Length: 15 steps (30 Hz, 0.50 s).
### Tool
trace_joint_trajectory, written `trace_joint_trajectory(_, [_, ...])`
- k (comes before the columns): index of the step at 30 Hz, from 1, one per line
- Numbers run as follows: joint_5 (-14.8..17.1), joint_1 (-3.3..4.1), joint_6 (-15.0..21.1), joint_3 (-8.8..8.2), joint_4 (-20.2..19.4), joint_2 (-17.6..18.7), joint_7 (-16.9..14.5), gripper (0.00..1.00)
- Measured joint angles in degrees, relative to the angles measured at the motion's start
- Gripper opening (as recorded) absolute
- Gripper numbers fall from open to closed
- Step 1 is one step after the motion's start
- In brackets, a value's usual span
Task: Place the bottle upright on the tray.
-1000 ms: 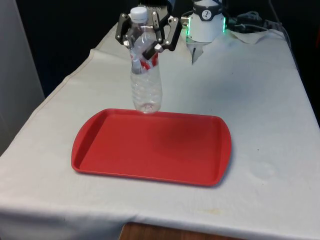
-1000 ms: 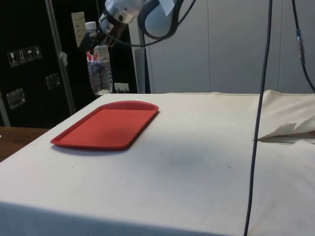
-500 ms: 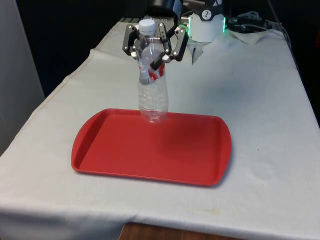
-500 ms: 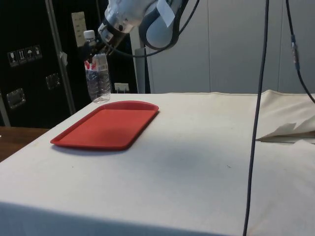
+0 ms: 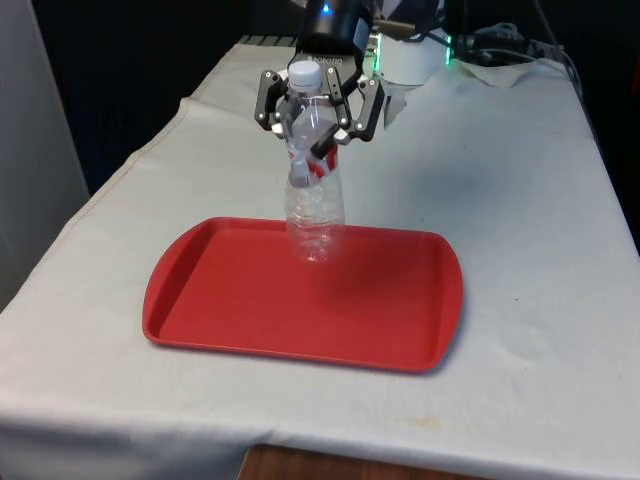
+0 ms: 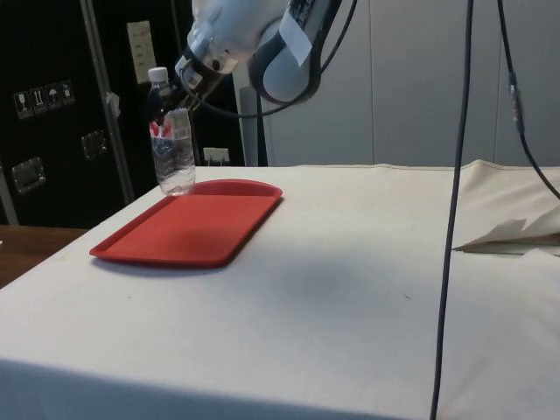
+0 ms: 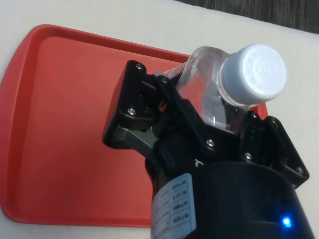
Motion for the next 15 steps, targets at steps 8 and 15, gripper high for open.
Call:
trace_joint_trajectory(8, [0.0, 0.0, 1.3, 0.11, 0.0, 1.1, -0.1, 0.28])
trace_joint_trajectory(15, [0.0, 0.0, 1.8, 0.11, 0.1, 2.0, -0.1, 0.28])
